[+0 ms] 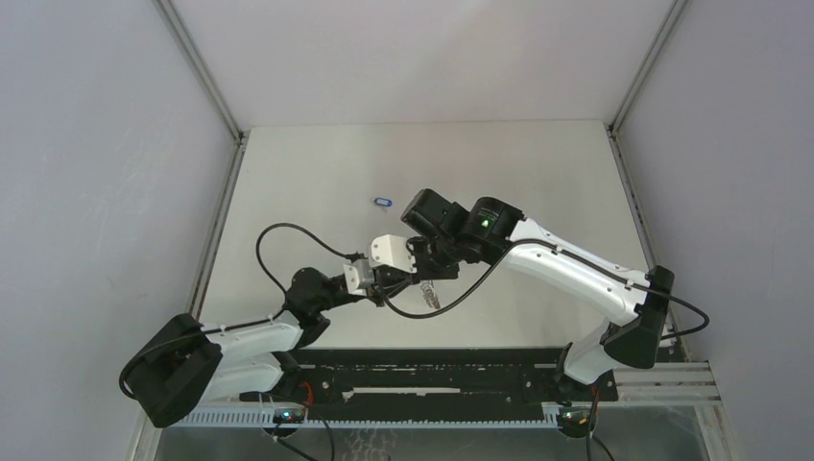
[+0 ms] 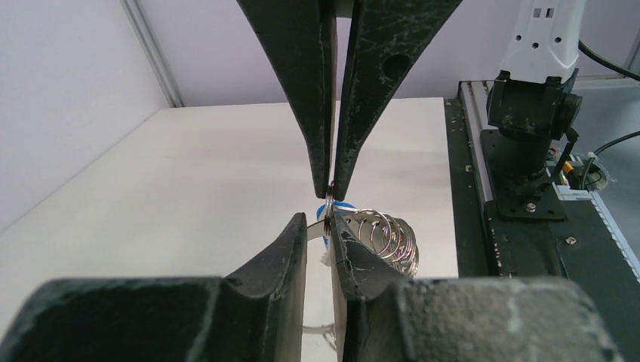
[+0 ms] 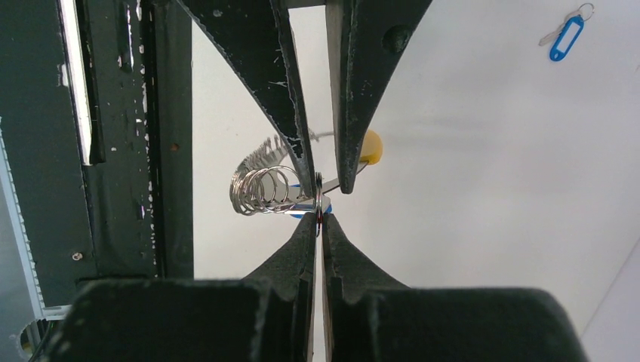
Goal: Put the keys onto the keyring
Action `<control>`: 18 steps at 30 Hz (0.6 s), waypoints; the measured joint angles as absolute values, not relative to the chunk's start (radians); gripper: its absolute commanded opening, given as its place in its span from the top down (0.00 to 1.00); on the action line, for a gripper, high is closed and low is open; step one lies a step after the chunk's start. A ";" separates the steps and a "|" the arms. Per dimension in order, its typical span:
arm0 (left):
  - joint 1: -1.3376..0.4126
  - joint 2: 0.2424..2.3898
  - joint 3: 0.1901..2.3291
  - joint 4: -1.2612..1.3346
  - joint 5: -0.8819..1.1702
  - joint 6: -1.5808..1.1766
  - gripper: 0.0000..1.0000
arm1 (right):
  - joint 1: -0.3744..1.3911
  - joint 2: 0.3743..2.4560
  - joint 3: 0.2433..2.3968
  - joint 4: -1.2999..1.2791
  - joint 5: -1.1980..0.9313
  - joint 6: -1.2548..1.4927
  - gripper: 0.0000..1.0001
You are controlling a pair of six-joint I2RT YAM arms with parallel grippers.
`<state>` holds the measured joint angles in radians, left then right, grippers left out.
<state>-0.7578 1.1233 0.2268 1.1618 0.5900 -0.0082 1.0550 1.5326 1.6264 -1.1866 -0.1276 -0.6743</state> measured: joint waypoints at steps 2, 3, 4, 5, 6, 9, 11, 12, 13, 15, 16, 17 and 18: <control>-0.758 1.123 0.227 1.159 0.591 -0.008 0.83 | 1.058 1.534 1.626 -1.187 -0.122 -0.674 1.00; -0.758 1.123 0.227 1.158 0.591 -0.009 0.86 | 1.060 1.535 1.626 -1.187 -0.120 -0.674 1.00; -0.758 1.123 0.227 1.158 0.591 -0.009 0.91 | 1.061 1.537 1.626 -1.187 -0.117 -0.674 1.00; -0.758 1.123 0.227 1.156 0.592 -0.009 0.97 | 1.063 1.539 1.626 -1.187 -0.115 -0.674 1.00; -0.758 1.123 0.227 1.156 0.592 -0.009 0.99 | 1.065 1.541 1.626 -1.187 -0.112 -0.674 1.00; -0.757 1.120 0.227 1.150 0.598 -0.012 1.00 | 1.067 1.543 1.626 -1.187 -0.106 -0.673 0.94; -0.757 1.113 0.227 1.144 0.597 -0.012 1.00 | 1.068 1.542 1.626 -1.185 -0.104 -0.670 0.87; -0.757 1.110 0.227 1.143 0.594 -0.012 1.00 | 1.067 1.541 1.624 -1.178 -0.103 -0.670 0.84; -0.757 1.106 0.227 1.143 0.589 -0.012 1.00 | 1.066 1.536 1.618 -1.164 -0.105 -0.668 0.82; -0.757 1.095 0.225 1.150 0.578 -0.012 1.00 | 1.058 1.511 1.590 -1.135 -0.114 -0.665 0.76; -0.757 1.089 0.223 1.158 0.574 -0.013 1.00 | 1.049 1.489 1.567 -1.117 -0.121 -0.665 0.74; -0.757 1.085 0.223 1.165 0.570 -0.014 1.00 | 1.041 1.460 1.542 -1.100 -0.132 -0.664 0.72; -0.757 1.081 0.223 1.175 0.567 -0.015 1.00 | 1.032 1.430 1.517 -1.085 -0.144 -0.662 0.71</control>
